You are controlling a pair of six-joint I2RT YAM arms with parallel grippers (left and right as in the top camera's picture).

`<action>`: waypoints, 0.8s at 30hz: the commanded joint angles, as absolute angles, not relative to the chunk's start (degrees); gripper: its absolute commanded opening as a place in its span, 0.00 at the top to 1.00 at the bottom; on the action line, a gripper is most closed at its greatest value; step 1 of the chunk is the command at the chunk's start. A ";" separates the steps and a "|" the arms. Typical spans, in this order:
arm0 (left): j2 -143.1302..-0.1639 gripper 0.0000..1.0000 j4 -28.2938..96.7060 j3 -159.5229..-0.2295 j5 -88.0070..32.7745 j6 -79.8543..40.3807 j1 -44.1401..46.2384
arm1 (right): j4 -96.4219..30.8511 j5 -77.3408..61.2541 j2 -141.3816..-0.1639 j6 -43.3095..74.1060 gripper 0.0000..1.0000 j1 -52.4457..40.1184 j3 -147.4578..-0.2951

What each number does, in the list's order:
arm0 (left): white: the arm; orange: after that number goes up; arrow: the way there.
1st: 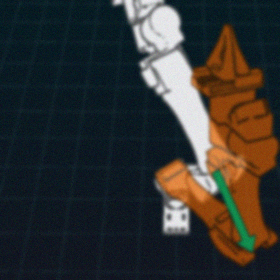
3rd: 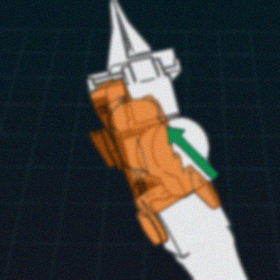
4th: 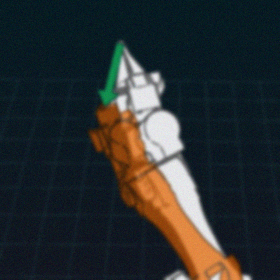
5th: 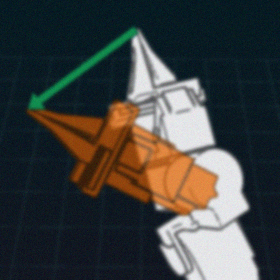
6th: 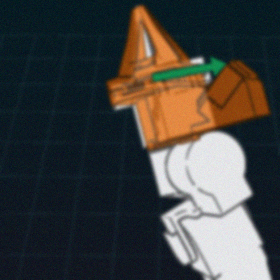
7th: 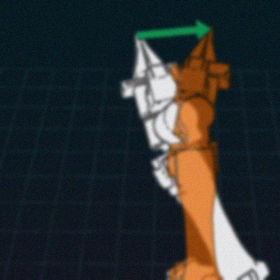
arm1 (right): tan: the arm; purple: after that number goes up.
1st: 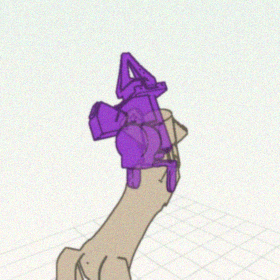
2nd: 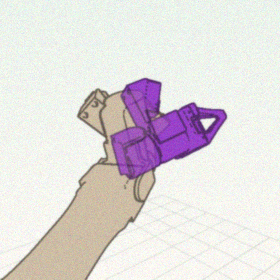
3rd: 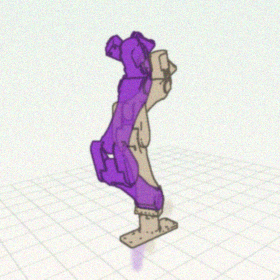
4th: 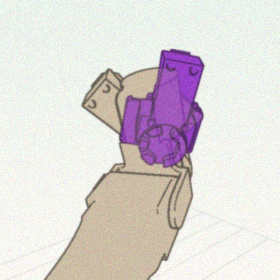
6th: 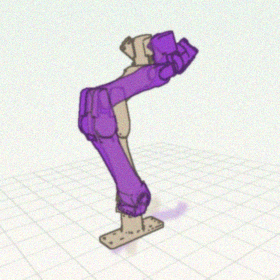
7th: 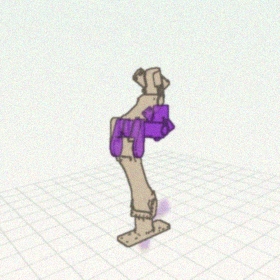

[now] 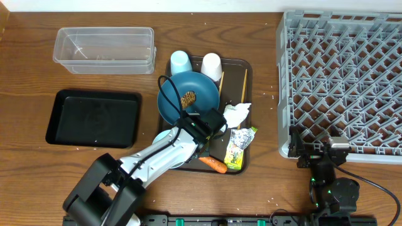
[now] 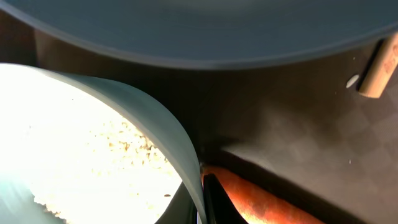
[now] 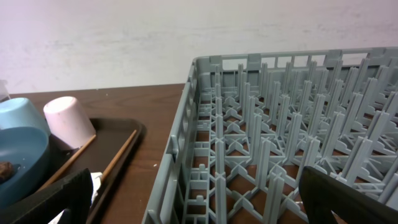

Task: Sort waste into correct bins and load items into the dishwasher rack
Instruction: 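Grasp the rim of the light-blue rice bowl with the left gripper, then lift the bowl and carry it left over the black tray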

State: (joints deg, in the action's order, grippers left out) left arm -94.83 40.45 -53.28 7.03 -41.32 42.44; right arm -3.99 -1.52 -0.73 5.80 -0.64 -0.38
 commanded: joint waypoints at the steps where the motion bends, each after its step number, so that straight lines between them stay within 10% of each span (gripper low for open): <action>1: -92.31 0.94 41.43 -54.41 6.70 -41.04 42.28 | -4.23 -1.56 -0.60 5.26 0.01 0.32 -0.32; 24: -80.05 0.94 43.03 -54.41 -3.03 -41.19 32.84 | -4.23 -1.56 -0.60 5.26 0.01 0.32 -0.32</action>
